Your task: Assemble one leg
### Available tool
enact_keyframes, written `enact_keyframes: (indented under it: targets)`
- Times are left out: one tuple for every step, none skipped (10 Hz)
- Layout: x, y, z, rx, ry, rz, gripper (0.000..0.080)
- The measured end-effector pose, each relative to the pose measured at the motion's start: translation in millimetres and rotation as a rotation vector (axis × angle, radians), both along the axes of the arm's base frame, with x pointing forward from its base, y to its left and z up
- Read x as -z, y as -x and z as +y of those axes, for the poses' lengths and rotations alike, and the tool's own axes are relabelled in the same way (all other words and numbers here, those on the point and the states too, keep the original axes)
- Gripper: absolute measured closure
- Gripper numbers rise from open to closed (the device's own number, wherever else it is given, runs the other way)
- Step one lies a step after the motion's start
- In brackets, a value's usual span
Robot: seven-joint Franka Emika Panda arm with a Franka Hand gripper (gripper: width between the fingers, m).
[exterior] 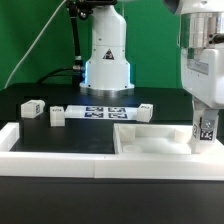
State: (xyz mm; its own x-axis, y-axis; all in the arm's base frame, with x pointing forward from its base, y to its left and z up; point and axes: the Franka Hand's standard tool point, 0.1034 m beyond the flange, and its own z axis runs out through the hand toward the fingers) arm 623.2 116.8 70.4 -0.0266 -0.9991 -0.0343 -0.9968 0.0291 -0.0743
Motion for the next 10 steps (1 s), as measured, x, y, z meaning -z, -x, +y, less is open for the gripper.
enact_keyframes:
  targets:
    - [0.0,-0.1,0.4,-0.024,0.002,-0.002,0.0198]
    - [-0.2,-0.5,0.9,-0.082,0.006,-0.005,0.0198]
    - [-1.1,-1.4,1.2,-0.200,0.015,-0.010,0.0165]
    - [-1.9,-2.6,1.4,-0.291,0.023,-0.017,0.0165]
    - [-2.4,-3.6,2.2,-0.377,0.030,-0.026,0.0152]
    - [-2.5,-4.0,2.2,-0.444,0.036,-0.030,0.0150]
    - [-2.3,-4.0,2.1,-0.557,0.045,-0.034,0.0151]
    - [-2.3,-3.9,2.1,-0.661,0.056,-0.036,0.0151]
    - [-2.2,-3.6,2.9,-0.775,0.068,-0.038,0.0151]
    - [-1.8,-2.7,6.3,-0.853,0.076,-0.038,0.0151]
